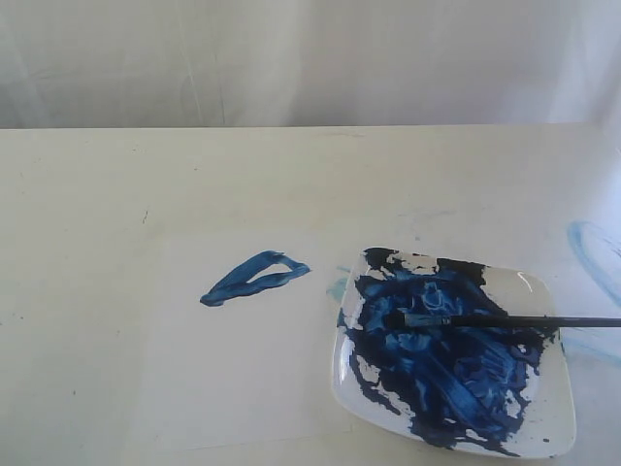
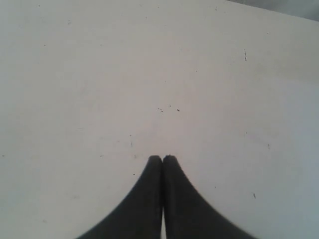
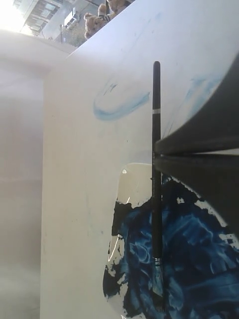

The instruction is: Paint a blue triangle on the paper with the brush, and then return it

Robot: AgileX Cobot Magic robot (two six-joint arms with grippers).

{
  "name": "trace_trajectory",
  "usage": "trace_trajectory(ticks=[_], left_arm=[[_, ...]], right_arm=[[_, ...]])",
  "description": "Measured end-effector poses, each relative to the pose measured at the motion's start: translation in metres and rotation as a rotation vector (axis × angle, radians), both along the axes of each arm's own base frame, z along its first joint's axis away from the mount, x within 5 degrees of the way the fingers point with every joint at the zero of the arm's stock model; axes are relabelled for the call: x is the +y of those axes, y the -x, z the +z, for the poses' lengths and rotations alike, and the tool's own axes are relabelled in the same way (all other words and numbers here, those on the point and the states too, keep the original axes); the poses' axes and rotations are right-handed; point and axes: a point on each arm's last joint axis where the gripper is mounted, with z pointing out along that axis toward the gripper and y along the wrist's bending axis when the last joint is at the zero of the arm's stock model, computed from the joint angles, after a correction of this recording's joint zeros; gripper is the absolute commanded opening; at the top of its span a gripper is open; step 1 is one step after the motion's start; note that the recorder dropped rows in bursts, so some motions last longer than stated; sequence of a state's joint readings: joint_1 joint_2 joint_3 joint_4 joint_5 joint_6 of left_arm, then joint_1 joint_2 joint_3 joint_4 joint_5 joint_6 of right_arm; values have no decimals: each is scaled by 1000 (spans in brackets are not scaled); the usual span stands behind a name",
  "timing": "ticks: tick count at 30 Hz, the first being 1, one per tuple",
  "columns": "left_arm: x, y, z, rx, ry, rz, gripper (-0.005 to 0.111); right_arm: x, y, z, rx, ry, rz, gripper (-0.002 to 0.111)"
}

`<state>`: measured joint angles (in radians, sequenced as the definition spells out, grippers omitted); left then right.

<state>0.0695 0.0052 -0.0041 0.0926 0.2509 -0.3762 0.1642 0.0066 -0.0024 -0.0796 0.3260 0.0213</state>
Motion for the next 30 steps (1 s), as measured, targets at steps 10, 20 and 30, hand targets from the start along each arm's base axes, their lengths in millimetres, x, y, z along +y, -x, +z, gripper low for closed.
trace_trajectory(ticks=[10, 20, 30], left_arm=[[0, -1, 1, 3, -232, -94, 0], [-1, -1, 2, 7, -328, -136, 0], [1, -1, 2, 15, -385, -136, 0]], right_arm=[[0, 0, 0, 0, 0, 0, 0], [0, 0, 0, 0, 0, 0, 0], [0, 0, 0, 0, 0, 0, 0]])
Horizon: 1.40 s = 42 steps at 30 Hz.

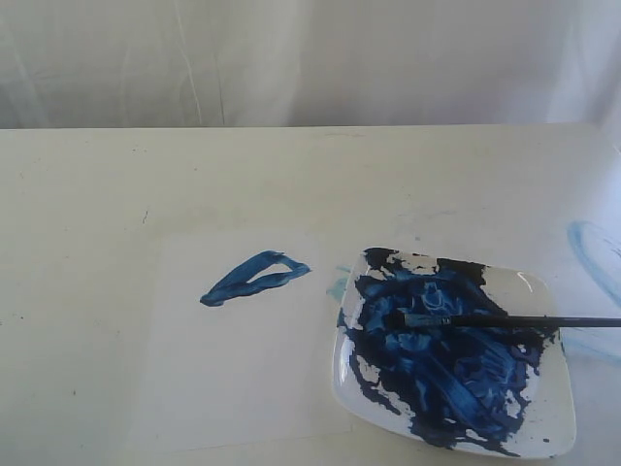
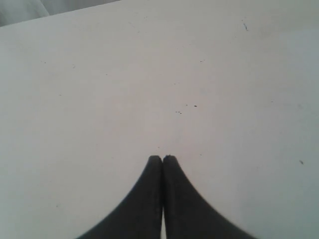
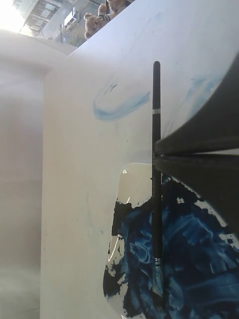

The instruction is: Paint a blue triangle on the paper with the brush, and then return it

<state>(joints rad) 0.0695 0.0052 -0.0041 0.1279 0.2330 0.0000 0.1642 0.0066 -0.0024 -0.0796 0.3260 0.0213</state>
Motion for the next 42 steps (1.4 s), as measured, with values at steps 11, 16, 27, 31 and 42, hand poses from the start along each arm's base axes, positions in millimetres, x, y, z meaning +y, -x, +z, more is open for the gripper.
trace_trajectory(ticks=[11, 16, 27, 31, 42], left_arm=[[1, 0, 0, -22, 204, 93, 0], [1, 0, 0, -29, 286, 116, 0], [-4, 0, 0, -33, 422, 108, 0], [-5, 0, 0, -24, 302, 59, 0], [-5, 0, 0, -18, 216, 26, 0]], right_arm=[[0, 0, 0, 0, 0, 0, 0], [0, 0, 0, 0, 0, 0, 0], [0, 0, 0, 0, 0, 0, 0], [0, 0, 0, 0, 0, 0, 0], [0, 0, 0, 0, 0, 0, 0]])
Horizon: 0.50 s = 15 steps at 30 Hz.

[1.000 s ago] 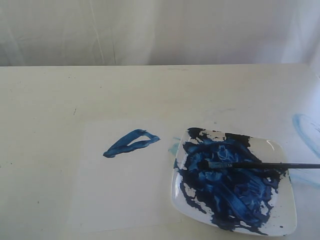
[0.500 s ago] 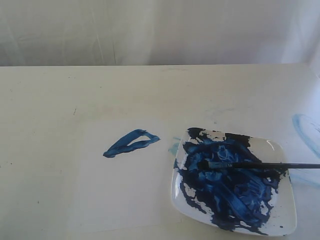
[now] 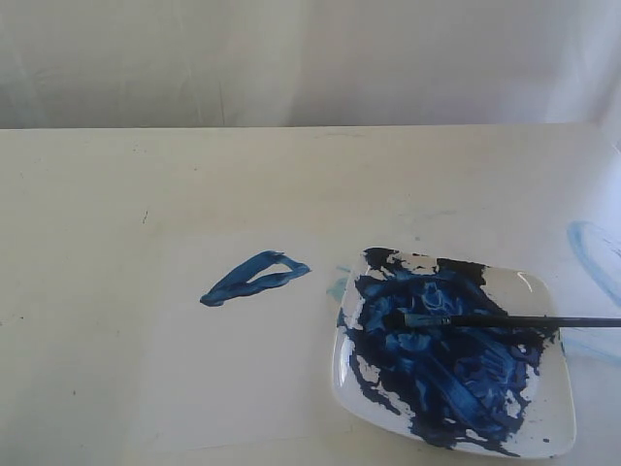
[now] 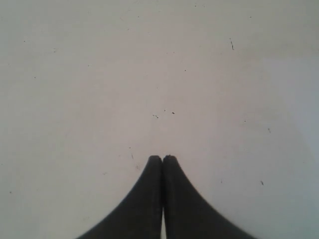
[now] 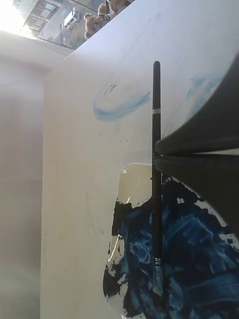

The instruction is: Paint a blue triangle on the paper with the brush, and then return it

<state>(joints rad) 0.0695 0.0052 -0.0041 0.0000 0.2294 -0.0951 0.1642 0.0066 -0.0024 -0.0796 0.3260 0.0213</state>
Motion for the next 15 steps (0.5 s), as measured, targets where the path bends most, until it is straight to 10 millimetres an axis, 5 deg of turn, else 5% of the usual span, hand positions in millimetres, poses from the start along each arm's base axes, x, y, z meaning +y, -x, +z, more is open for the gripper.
trace_trajectory(ticks=[15], left_arm=[[0, 0, 0, 0, 0, 6, 0]], right_arm=[[0, 0, 0, 0, 0, 0, 0]])
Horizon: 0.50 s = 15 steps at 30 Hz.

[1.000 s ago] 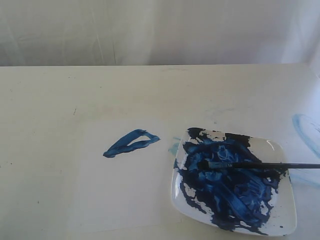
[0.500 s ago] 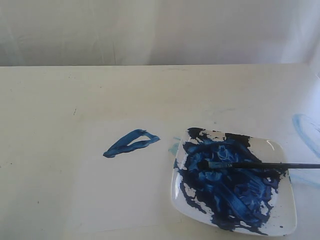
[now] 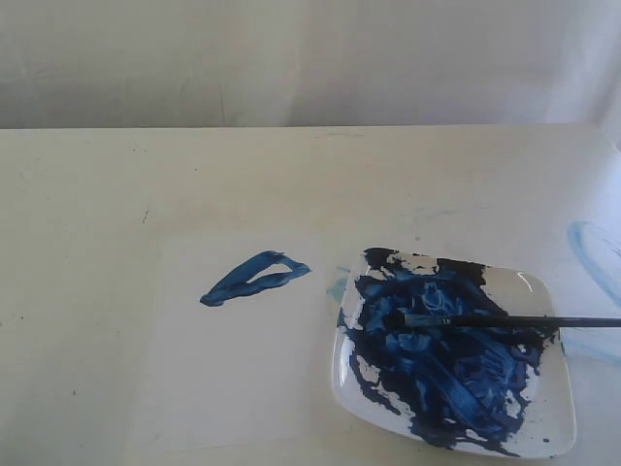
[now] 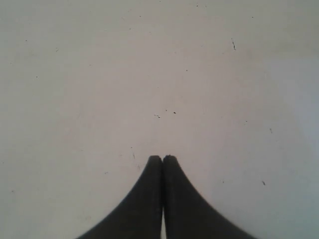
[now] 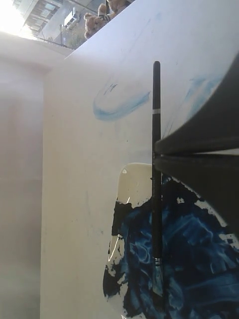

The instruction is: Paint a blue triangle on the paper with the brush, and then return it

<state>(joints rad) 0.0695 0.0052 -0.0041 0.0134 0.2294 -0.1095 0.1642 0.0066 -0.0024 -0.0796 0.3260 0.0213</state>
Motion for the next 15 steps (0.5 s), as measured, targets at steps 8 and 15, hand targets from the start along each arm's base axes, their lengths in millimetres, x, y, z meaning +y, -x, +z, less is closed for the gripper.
trace_trajectory(ticks=[8, 15], left_arm=[[1, 0, 0, 1, -8, 6, 0], [1, 0, 0, 2, -19, 7, 0]], right_arm=[[0, 0, 0, 0, 0, 0, 0], [0, 0, 0, 0, 0, 0, 0]])
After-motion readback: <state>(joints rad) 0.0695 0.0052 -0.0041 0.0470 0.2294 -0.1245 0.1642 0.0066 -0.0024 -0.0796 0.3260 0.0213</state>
